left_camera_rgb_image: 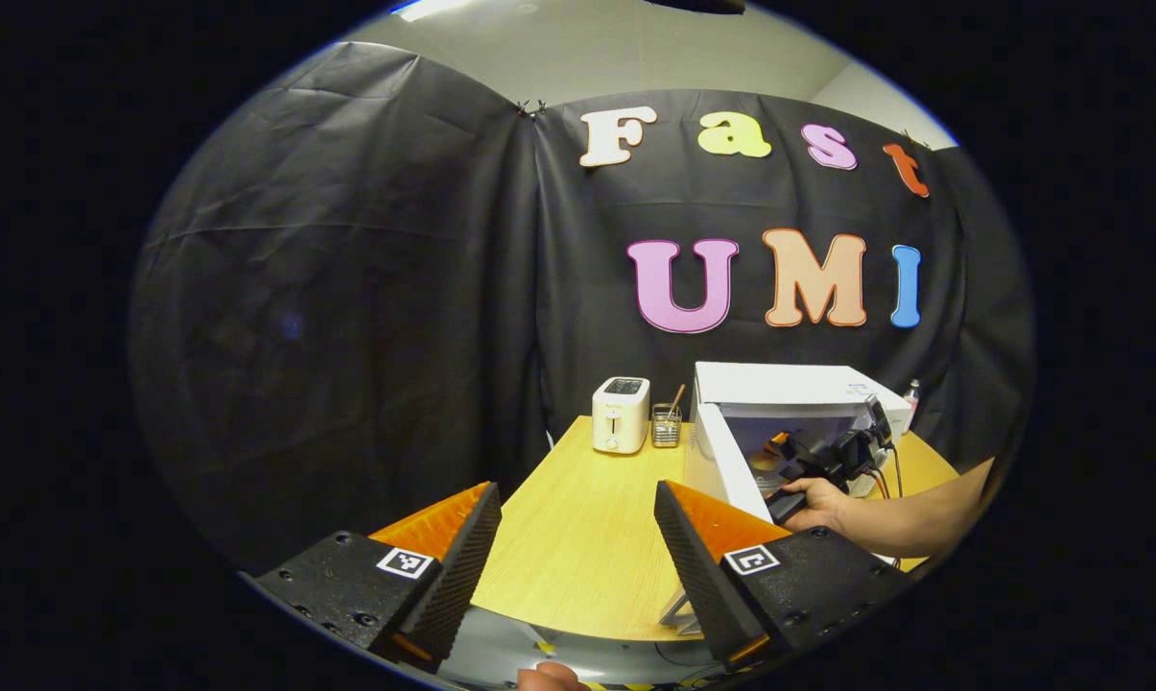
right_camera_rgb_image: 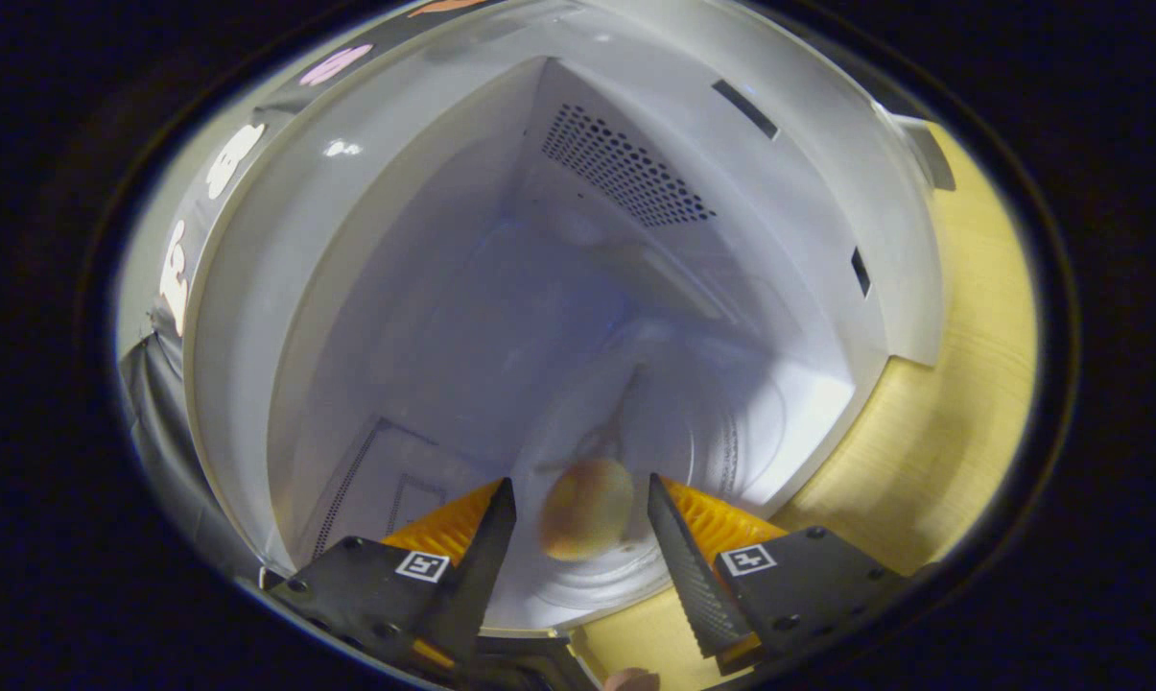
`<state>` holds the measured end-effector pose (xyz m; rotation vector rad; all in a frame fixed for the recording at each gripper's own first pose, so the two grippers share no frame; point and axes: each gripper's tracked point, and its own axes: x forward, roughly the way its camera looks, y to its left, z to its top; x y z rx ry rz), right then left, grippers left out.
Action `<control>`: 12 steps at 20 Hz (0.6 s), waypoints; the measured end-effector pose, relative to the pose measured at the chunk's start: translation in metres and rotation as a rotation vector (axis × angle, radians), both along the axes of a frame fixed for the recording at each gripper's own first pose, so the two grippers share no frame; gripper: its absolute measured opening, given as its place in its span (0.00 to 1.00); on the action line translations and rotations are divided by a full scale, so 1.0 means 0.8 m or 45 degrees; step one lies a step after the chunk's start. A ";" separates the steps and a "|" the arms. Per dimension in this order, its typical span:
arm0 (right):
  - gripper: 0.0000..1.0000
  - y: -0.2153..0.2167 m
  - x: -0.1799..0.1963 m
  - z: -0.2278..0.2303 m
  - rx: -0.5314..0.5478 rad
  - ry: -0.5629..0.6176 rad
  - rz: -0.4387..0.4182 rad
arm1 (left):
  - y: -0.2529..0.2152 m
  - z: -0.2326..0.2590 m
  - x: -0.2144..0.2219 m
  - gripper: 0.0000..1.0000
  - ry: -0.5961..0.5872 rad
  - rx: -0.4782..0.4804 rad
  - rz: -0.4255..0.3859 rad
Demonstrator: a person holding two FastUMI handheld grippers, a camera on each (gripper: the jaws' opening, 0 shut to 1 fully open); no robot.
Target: Open the microwave oven with the left hand, put the food in, and close the microwave oven.
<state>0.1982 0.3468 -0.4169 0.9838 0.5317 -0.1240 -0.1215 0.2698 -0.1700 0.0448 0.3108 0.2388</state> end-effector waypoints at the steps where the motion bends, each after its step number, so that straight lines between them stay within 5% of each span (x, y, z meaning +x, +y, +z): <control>1: 0.82 -0.001 -0.001 0.001 0.000 -0.003 0.005 | 0.000 0.001 -0.001 0.94 -0.001 0.005 0.000; 3: 0.88 -0.005 -0.003 0.005 -0.006 -0.011 0.012 | -0.003 0.004 -0.002 0.94 0.000 0.005 0.000; 12: 0.82 -0.003 -0.053 0.040 -0.166 -0.106 0.217 | -0.038 0.019 0.009 0.94 -0.033 0.011 -0.075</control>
